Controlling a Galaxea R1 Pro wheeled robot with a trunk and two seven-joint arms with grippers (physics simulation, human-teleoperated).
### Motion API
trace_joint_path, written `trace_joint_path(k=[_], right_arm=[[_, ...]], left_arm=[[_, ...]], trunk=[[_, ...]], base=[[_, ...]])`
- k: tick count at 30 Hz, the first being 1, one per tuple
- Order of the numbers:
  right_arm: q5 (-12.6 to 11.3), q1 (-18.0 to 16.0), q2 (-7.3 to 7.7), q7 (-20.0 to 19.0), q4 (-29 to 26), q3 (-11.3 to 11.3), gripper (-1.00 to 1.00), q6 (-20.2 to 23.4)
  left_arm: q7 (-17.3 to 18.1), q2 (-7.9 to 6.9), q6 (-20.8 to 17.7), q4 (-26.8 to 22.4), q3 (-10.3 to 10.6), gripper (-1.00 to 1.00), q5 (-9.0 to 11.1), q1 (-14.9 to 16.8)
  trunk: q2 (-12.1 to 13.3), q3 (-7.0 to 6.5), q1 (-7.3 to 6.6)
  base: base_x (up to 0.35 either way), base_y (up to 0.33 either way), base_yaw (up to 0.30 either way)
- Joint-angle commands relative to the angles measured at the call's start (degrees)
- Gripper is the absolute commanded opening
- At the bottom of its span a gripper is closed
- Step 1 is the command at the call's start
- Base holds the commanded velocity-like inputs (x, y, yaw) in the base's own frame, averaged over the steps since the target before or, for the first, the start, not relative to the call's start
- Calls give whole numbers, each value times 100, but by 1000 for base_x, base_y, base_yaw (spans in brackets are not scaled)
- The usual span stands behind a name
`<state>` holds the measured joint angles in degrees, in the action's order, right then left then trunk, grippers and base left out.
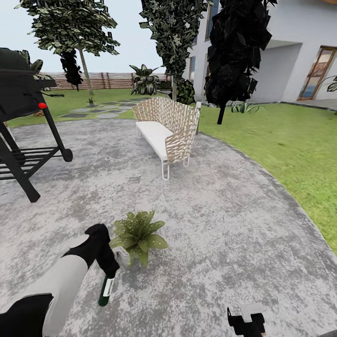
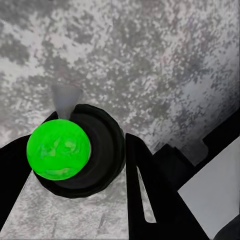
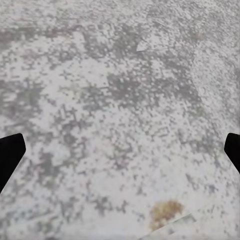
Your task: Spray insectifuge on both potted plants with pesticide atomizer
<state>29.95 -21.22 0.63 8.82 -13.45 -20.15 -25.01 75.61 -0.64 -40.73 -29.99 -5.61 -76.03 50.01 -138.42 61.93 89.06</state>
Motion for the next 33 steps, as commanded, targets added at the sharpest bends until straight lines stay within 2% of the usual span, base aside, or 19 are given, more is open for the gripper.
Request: trace_joint_path(k=[1,6,8,10,13,16,18,21,23,24,25,33], right_arm=[[62,-5,-1,23,9,-33,100,-22],[59,-5,-1,23,9,-33,100,-22],[61,-5,-6,23,9,-33,100,-22],[63,-5,-10,23,9,-33,100,-22],[63,-5,-17,23,9,-33,100,-22],[64,-5,11,23,9,-33,100,-22],[64,-5,21,23,9,-33,100,-22],[64,-5,25,23,9,-33,100,-22],[64,-5,25,23,9,-33,100,-22],[64,-5,25,23,9,-33,100,-22],[64,-5,25,23,9,-33,100,-22],[55,-5,-9,23,9,-32,100,-20]], left_arm=[[-154,63,-56,-2,-203,-100,-56,-3],[-1154,396,-58,2,-968,-100,-54,-206],[-1402,461,-59,6,-1062,-100,-53,-244],[-1525,489,-242,67,-1101,-100,-34,-260],[-1667,494,-408,126,-1107,-100,295,-316],[-2417,495,-433,211,-1108,-100,807,-406],[-2601,495,-435,239,-1108,-100,1036,-444],[-2684,485,-449,220,-1132,-100,1160,-482],[-2689,480,-528,199,-1325,-100,1166,-483],[-2691,478,-685,182,-1493,-100,1163,-483],[-2686,478,-777,178,-1552,-100,1164,-483],[-2661,440,-841,234,-1550,-100,1147,-483]], trunk=[[-2,5,-1],[-2,5,-1],[-2,5,-1],[-2,5,-1],[-2,5,-1],[-2,5,-1],[-2,5,-1],[-2,5,-1],[-2,5,-1],[-2,5,-1],[-2,5,-1],[-2,5,-1]], base=[[0,0,0],[0,0,0],[0,0,0],[0,0,0],[0,0,0],[0,0,0],[0,0,0],[0,0,0],[0,0,0],[0,0,0],[0,0,0],[0,0,0]])
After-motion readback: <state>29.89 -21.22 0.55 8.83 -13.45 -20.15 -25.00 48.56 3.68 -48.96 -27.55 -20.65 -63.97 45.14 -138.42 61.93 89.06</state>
